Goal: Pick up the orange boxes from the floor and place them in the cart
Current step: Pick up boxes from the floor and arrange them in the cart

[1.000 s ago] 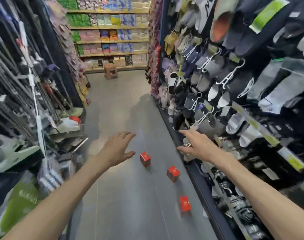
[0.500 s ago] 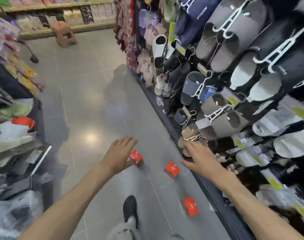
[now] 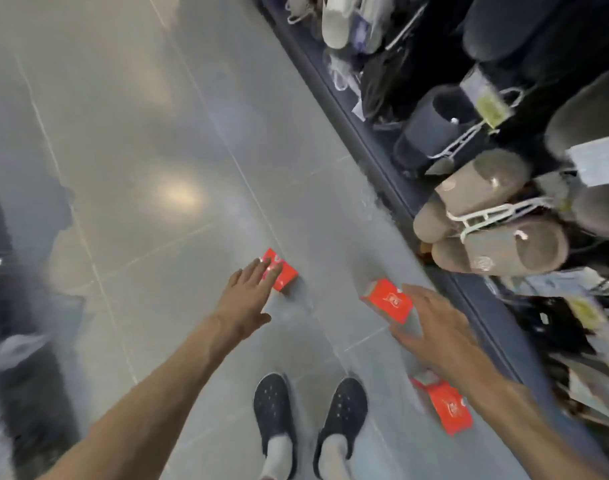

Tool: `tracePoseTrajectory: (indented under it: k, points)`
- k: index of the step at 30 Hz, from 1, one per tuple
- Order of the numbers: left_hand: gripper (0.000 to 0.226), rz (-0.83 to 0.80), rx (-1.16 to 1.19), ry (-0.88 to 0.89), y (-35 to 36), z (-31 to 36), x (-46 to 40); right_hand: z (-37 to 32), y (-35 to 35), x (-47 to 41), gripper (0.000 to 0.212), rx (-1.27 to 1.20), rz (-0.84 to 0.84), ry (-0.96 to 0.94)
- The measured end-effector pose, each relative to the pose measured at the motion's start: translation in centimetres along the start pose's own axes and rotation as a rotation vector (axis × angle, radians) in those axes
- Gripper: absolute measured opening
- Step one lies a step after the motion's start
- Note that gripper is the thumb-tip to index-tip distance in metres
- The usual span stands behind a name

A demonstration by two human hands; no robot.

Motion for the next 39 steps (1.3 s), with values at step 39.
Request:
tracePoseTrajectory:
  k: [39]
  points:
    - [0.094, 0.128, -0.063, -0.08, 21.8, -4.5, -5.4, 19.1, 20.6, -13.8, 0.1, 0.143, -0.04, 0.244]
Point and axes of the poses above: each hand's wrist, its own x-axis away from the middle knuckle, its own y-axis out of the palm, z = x × y, the point moved 4 cm from there along -x, towards the middle knuckle, and after that the axes turned 14 degrees about -x, right-handed, at the moved point
